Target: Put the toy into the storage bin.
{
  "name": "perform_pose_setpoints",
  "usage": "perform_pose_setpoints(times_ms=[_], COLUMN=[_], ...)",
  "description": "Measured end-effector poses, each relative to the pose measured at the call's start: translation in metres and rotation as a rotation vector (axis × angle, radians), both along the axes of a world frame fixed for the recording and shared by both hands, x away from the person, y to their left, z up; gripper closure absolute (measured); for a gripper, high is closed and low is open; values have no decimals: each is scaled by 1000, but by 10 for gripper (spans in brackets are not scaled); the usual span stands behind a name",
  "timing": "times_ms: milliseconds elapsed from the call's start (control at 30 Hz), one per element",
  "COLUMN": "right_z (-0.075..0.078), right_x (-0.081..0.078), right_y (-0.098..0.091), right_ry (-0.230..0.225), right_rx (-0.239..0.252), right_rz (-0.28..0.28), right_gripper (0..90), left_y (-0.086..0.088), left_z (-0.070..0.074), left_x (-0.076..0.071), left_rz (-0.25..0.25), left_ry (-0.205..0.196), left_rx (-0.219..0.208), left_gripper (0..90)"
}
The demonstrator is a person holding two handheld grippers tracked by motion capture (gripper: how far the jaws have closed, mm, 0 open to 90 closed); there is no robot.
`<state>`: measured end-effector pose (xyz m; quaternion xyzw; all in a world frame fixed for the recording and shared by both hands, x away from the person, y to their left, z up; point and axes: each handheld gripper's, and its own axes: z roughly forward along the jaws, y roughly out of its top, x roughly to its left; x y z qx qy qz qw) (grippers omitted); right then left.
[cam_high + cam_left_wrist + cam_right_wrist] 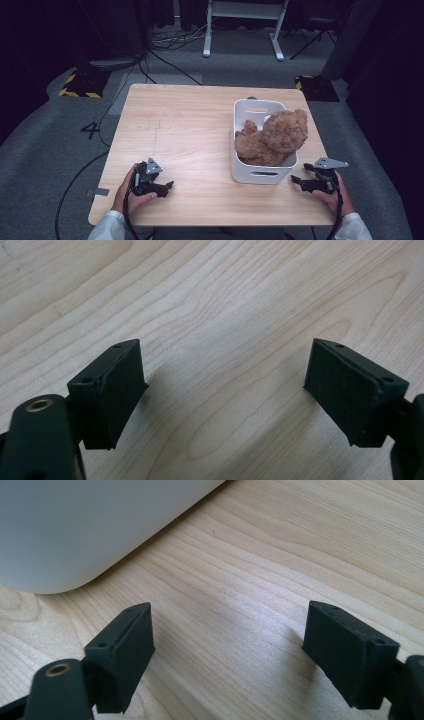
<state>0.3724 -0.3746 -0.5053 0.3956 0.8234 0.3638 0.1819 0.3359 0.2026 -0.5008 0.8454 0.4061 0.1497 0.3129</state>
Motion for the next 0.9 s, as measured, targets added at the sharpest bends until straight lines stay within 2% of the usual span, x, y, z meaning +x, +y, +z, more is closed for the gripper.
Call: perform_pose_setpoints(times_ms=[167,400,900], right_z=[0,0,0], right_x=[0,0,0], right_y=[0,0,0], right_ry=[1,0,-1], right_rx=[0,2,-2], right_rz=[-2,-2,5], right_gripper=[199,199,199], left_y=[6,10,9], left_z=[-5,-6,-6], left_x=[-7,-14,-13], left_rz=[38,96,95], left_ry=[-20,-28,-27], left_rx=[-44,-51,-49], left_gripper=[157,155,144])
